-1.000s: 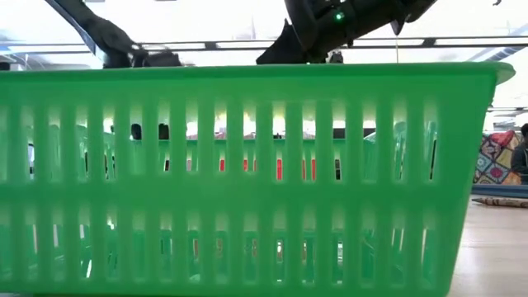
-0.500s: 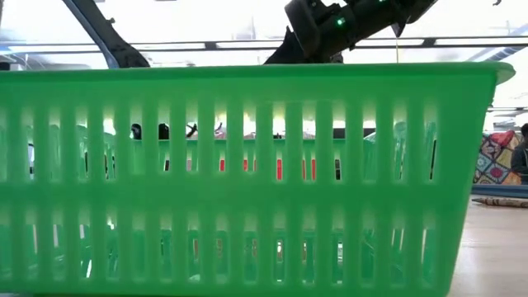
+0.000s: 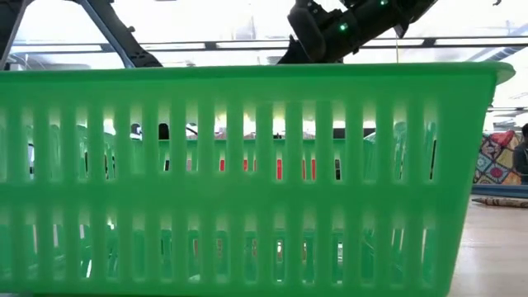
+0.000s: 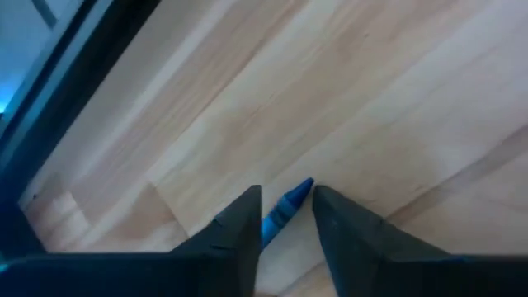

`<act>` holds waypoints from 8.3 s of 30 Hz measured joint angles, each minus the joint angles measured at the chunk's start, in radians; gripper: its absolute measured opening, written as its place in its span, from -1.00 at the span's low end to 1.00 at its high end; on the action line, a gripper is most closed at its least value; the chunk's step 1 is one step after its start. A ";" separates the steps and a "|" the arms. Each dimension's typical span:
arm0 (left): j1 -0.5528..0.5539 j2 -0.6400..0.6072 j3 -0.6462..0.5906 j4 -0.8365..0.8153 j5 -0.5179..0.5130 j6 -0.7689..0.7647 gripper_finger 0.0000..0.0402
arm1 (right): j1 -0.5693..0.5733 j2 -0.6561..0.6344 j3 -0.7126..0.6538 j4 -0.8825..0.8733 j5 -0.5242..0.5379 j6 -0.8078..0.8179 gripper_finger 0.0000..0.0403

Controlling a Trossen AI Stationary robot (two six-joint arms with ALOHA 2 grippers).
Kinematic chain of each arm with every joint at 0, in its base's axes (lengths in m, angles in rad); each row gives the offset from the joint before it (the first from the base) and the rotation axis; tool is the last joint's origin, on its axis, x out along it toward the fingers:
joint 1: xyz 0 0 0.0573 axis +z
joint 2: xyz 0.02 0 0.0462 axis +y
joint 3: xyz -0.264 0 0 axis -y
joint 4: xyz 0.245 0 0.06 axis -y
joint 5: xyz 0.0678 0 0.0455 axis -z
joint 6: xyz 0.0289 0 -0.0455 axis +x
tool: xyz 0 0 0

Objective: Sort crayons
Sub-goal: Put the blue crayon into the yellow bin, then put the brown crayon into the green bin

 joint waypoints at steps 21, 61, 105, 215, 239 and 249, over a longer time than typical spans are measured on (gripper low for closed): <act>0.002 -0.224 -0.043 0.036 0.052 -0.070 -0.99 | 0.002 -0.063 0.000 -0.136 -0.006 -0.003 -0.67; -0.475 -0.266 -0.169 1.181 0.279 -0.222 -0.99 | -0.164 0.116 -0.005 0.280 -0.158 0.089 0.03; -0.593 -0.421 -0.192 0.682 0.172 -0.201 -0.41 | -0.341 0.190 -0.046 0.264 -0.166 -0.004 0.02; -0.858 -0.254 -0.209 -0.287 0.084 -0.657 -0.96 | -0.318 -0.298 -0.280 0.219 -0.235 0.022 -0.02; -0.857 -0.520 -0.198 0.736 -0.237 -0.151 -0.99 | -0.231 0.056 -0.176 0.470 -0.735 0.178 -0.02; -0.857 -0.388 -0.199 1.165 -0.171 -0.095 -0.99 | -0.154 0.109 -0.103 0.474 -0.678 0.127 -0.02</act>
